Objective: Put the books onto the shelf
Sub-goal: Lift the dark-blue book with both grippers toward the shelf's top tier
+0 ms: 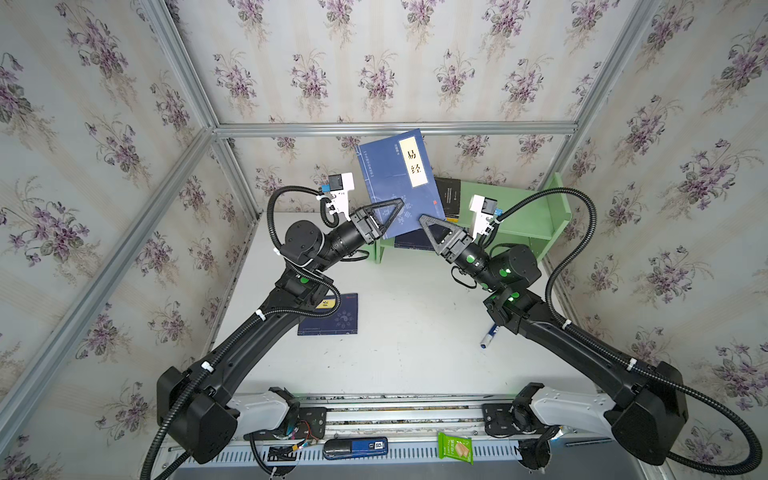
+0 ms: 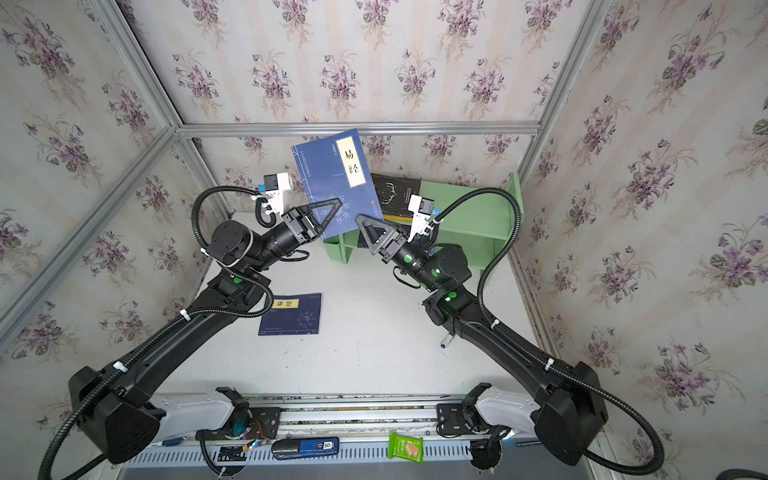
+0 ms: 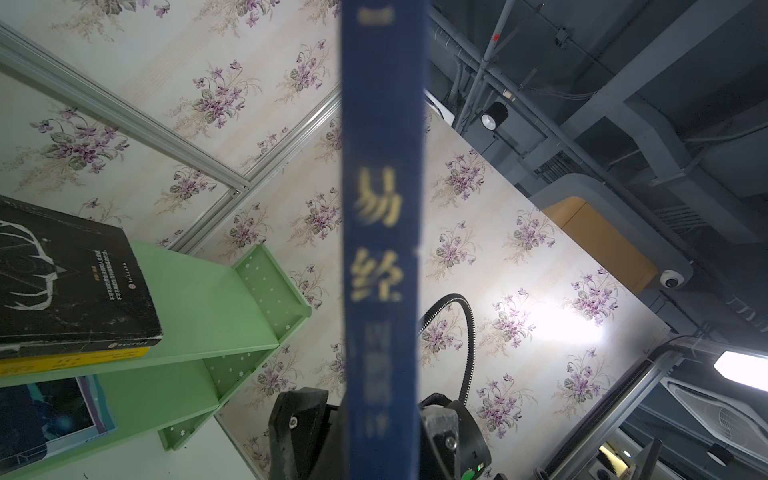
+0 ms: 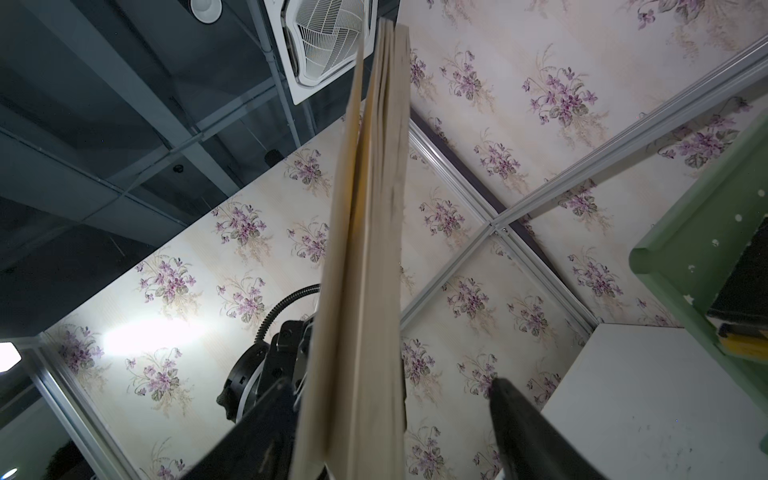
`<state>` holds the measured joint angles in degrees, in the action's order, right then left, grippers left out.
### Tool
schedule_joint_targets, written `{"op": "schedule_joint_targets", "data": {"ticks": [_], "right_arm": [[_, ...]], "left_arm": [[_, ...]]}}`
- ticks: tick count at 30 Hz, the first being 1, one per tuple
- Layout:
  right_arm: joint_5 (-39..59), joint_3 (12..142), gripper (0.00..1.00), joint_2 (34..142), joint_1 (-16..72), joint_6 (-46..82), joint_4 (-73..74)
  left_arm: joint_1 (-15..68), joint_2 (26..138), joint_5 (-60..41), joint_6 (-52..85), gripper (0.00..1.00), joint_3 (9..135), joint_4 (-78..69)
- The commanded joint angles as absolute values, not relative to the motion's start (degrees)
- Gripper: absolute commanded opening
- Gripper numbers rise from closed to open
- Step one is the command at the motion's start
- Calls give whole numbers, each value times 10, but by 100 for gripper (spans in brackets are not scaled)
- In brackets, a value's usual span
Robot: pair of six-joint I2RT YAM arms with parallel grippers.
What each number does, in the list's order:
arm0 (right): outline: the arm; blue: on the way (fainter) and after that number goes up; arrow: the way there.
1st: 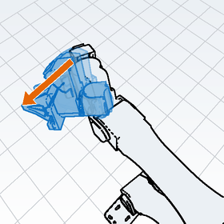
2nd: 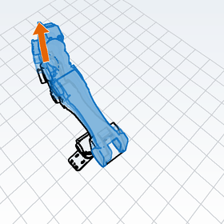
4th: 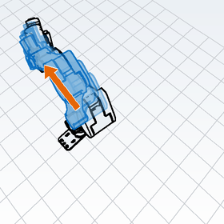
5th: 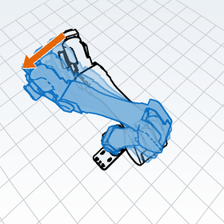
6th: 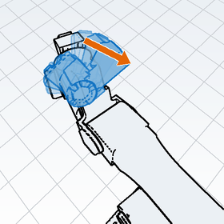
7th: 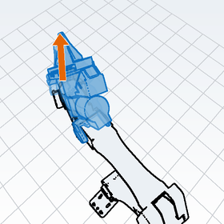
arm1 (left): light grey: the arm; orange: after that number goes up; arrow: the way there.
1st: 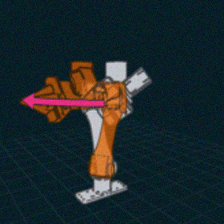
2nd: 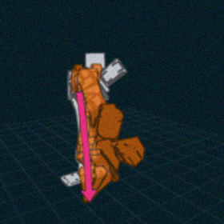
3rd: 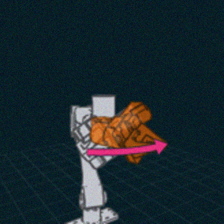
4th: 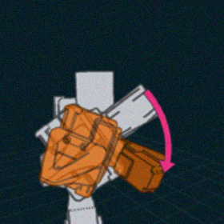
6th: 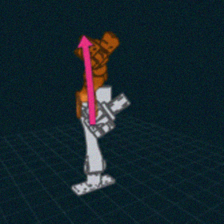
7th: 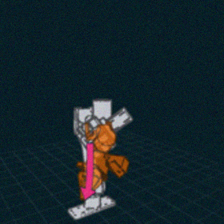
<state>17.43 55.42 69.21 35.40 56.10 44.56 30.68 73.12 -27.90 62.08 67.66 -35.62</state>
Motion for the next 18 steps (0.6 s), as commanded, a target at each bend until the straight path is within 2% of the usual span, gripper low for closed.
{"op": "schedule_joint_targets", "data": {"ticks": [1, 4, 9, 11, 14, 18], "right_arm": [[161, 570, 62, 699, 351, 582, 478], [158, 574, 48, 707, 350, 594, 479], [173, 574, 32, 721, 339, 618, 494], [184, 575, 13, 724, 334, 629, 495], [201, 576, 11, 722, 324, 630, 488], [252, 580, 11, 705, 288, 624, 467]], "left_arm": [[311, 733, -275, 628, 14, 678, -407], [314, 734, -275, 629, 17, 677, -408], [316, 735, -278, 628, 24, 675, -408], [316, 735, -277, 627, 30, 673, -407], [315, 733, -277, 621, 43, 673, -401], [310, 722, -272, 595, 68, 676, -363]]}}
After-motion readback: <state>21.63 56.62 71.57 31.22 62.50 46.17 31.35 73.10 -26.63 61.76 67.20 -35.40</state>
